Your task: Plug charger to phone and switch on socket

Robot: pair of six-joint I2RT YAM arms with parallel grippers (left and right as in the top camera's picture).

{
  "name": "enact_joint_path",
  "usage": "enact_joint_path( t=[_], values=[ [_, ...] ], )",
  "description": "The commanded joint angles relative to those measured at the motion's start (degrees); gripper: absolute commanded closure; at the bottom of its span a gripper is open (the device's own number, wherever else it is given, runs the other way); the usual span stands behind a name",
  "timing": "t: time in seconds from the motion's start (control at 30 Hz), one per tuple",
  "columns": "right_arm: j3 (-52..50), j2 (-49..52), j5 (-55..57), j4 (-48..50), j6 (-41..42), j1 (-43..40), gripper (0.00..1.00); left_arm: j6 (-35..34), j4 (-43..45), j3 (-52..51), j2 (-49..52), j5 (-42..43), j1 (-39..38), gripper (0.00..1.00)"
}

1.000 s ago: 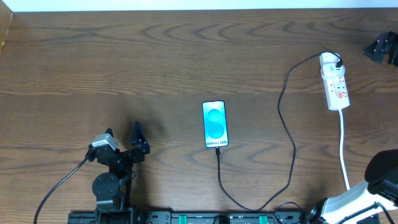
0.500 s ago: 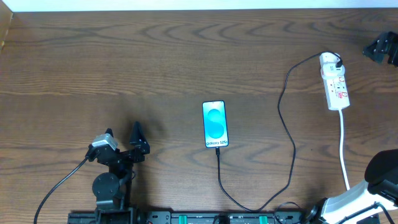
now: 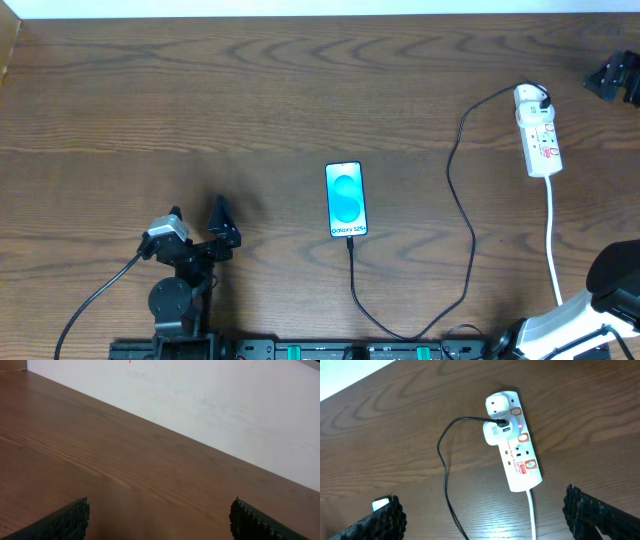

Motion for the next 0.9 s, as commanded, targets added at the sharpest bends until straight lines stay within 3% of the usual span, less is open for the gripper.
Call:
enact_joint_path(
  t=[0.0, 0.3, 0.47, 0.63, 0.87],
  values=[
    [0.7, -0.1, 2.1, -0.1, 0.4, 0.2, 0.01, 0.6, -2.5, -0.6, -0.4, -0.3, 0.4, 0.11],
    [0.4, -3.1, 5.4, 1.7, 0.4, 0.9, 0.01, 0.6, -2.5, -0.6, -0.4, -0.3, 0.4, 0.11],
    [-5.2, -8.2, 4.3, 9.3, 0.4, 0.9, 0.01, 0.6, -2.5, -0.6, -0.4, -0.3, 0.4, 0.11],
    [-23.1, -18.4, 0.2, 25.7, 0.4, 2.1, 0.01, 0.6, -2.5, -0.6, -0.4, -0.3, 0.4, 0.11],
    [-54.7, -35.1, -4.1, 56.2, 0.4, 5.9, 0.01, 0.6, -2.5, -0.6, -0.4, -0.3, 0.4, 0.11]
  ],
)
